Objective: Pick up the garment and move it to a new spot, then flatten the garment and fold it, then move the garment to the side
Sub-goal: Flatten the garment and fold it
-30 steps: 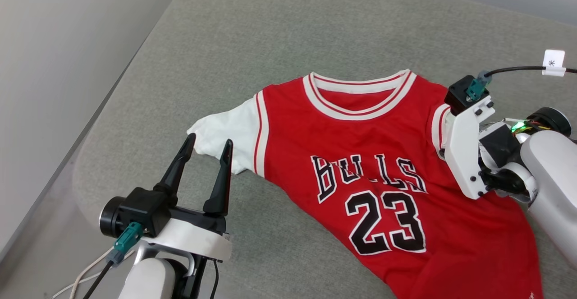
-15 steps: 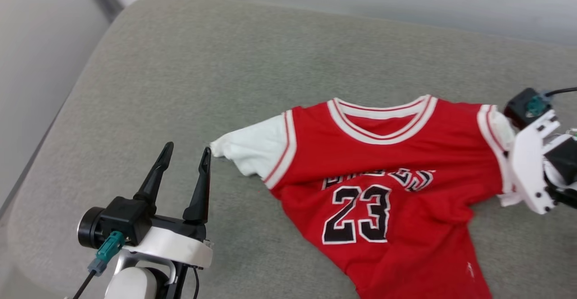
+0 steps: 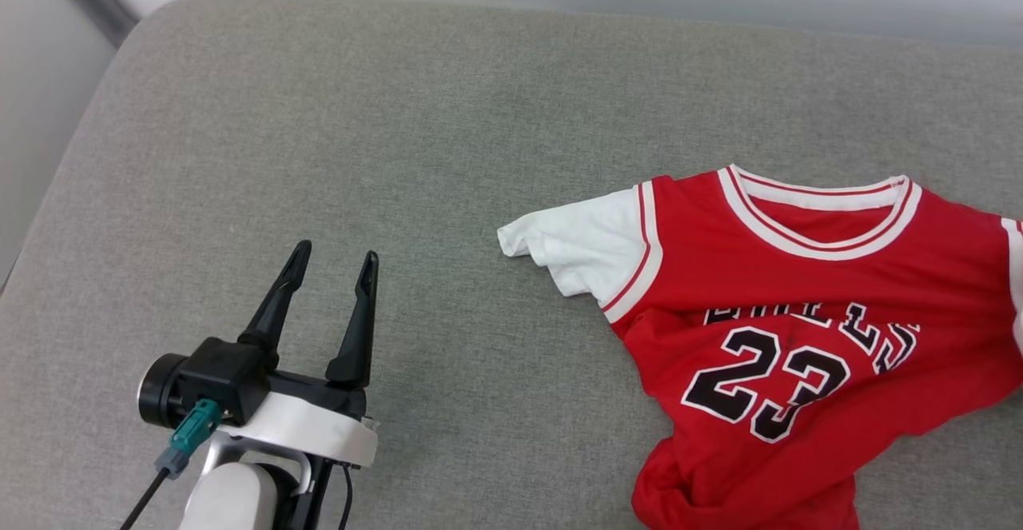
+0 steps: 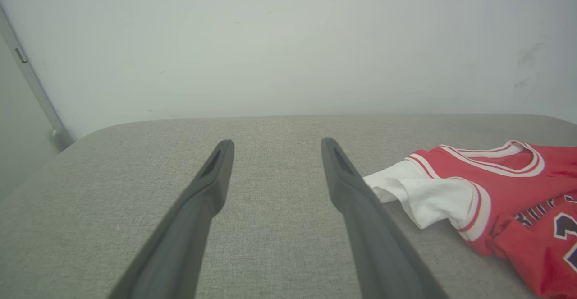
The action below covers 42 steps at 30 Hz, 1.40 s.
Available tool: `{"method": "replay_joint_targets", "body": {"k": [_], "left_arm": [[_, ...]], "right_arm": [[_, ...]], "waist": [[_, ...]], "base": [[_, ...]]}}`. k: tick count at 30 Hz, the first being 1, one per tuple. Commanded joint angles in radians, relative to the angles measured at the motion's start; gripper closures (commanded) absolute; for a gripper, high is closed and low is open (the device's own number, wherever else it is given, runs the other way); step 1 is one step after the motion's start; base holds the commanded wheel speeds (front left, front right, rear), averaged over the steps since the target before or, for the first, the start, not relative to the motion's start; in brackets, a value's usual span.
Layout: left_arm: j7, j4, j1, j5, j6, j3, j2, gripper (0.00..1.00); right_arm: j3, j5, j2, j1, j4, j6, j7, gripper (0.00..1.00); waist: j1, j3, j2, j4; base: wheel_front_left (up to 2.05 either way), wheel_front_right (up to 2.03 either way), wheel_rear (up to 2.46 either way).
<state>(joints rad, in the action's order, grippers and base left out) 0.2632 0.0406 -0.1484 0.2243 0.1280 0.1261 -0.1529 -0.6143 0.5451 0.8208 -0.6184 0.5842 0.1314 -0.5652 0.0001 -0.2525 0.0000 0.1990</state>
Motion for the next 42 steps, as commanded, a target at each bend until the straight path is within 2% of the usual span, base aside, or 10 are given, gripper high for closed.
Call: {"method": "replay_joint_targets", "body": {"k": [1,8,16,20,26,29,33,38,42], "left_arm": [[0.002,0.006,-0.006,0.002,0.001,-0.003,-0.008,0.0],[0.002,0.026,0.018,0.018,0.002,-0.028,-0.025,0.0],[0.002,0.007,0.04,0.062,0.002,-0.062,-0.038,0.0],[0.002,-0.01,0.038,0.083,0.002,-0.066,-0.052,0.0],[-0.037,-0.023,-0.005,0.127,0.002,-0.016,-0.106,0.0],[-0.136,-0.029,-0.042,0.189,0.002,0.029,-0.156,0.0],[-0.313,-0.047,-0.143,0.282,0.002,0.096,-0.244,0.0],[-0.567,-0.048,-0.299,0.419,0.002,0.182,-0.369,0.0],[-0.794,0.008,-0.399,0.521,0.002,0.219,-0.418,0.0]], "right_arm": [[0.009,-0.018,-0.029,0.02,0.019,-0.001,0.025,0.0],[0.09,-0.096,-0.111,0.006,0.047,-0.001,0.146,0.0],[0.235,-0.178,-0.175,0.058,-0.112,-0.001,0.418,0.0],[0.369,-0.217,-0.252,0.141,-0.209,-0.001,0.538,0.0],[0.558,-0.305,-0.43,0.318,-0.393,-0.001,0.663,0.0],[0.619,-0.346,-0.52,0.381,-0.482,-0.001,0.702,0.0],[0.667,-0.386,-0.589,0.428,-0.555,-0.001,0.727,0.0],[0.72,-0.388,-0.638,0.446,-0.579,-0.001,0.735,0.0],[0.728,-0.392,-0.651,0.44,-0.581,-0.001,0.746,0.0]], "waist": [[-0.0001,0.004,0.0,-0.006],[-0.0001,0.062,0.0,-0.064],[-0.0001,0.118,0.0,-0.146],[-0.0001,0.12,0.0,-0.182],[-0.0001,0.097,0.0,-0.231],[-0.0001,0.067,0.0,-0.265],[-0.0001,0.021,0.0,-0.298],[-0.0001,-0.029,0.0,-0.325],[-0.0001,-0.064,0.0,-0.341]], "base": [[0.0,0.0,0.0],[0.0,0.0,0.0],[0.0,0.0,0.0],[0.0,0.0,0.0],[0.0,0.0,0.0],[0.0,0.0,0.0],[0.0,0.0,0.0],[0.0,0.0,0.0],[0.0,0.0,0.0]]}}
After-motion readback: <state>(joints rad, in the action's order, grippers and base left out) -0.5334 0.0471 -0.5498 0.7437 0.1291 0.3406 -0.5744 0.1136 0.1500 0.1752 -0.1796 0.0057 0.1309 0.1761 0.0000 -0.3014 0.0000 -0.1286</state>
